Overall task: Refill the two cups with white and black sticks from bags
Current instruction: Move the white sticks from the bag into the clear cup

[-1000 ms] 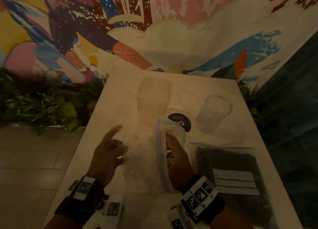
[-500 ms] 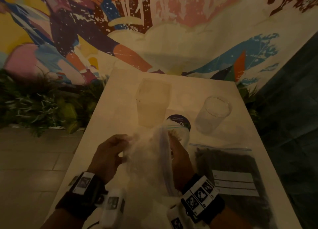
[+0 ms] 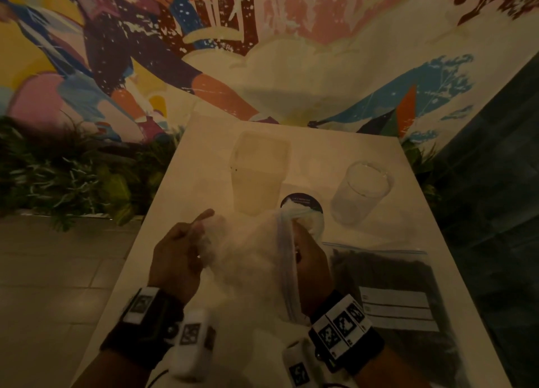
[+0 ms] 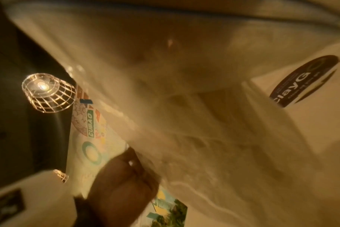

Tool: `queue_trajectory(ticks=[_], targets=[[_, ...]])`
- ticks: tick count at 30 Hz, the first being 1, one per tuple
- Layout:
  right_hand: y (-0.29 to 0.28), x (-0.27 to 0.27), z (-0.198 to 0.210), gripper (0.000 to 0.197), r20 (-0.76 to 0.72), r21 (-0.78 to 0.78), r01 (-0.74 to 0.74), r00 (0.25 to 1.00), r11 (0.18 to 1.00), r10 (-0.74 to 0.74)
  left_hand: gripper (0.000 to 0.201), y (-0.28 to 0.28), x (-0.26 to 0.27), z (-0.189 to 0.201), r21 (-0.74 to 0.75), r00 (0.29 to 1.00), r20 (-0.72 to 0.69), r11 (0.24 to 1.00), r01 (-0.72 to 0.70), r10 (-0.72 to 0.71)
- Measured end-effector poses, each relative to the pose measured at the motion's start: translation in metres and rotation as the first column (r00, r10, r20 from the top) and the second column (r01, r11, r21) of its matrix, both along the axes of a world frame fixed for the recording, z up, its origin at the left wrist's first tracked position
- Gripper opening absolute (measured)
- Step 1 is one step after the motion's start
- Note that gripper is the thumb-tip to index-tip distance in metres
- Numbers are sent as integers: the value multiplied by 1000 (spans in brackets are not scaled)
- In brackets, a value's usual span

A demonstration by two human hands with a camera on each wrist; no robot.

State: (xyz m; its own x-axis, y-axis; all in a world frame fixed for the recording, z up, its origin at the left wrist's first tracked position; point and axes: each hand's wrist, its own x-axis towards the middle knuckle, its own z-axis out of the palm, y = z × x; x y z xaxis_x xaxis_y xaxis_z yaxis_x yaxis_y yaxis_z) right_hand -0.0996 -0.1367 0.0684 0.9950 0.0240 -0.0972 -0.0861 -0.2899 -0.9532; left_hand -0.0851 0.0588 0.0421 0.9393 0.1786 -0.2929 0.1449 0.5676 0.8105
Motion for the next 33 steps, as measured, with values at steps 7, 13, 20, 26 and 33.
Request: queue_trajectory(ticks=[7, 13, 20, 26, 33], targets=[[3, 12, 1, 56, 49, -133, -21, 998, 991, 27, 17, -8, -5, -14, 309, 996, -93, 951, 18, 12], [10, 13, 1, 57, 28, -58, 16, 1000, 998, -15, 18, -11, -9, -15, 318, 999, 5, 947, -48, 49], [8, 17, -2, 46, 38, -119, 34, 999, 992, -30, 20, -7, -1, -35, 581, 994, 0, 809, -93, 114], [4, 19, -10, 35, 36, -126, 36, 999, 991, -31, 16, 4, 5, -21, 842, 977, 212, 503, -195, 23], [6, 13, -16, 47, 79, -81, 16, 997, 997, -10, 75, 32, -7, -32, 930, 975, -14, 355, 94, -222]])
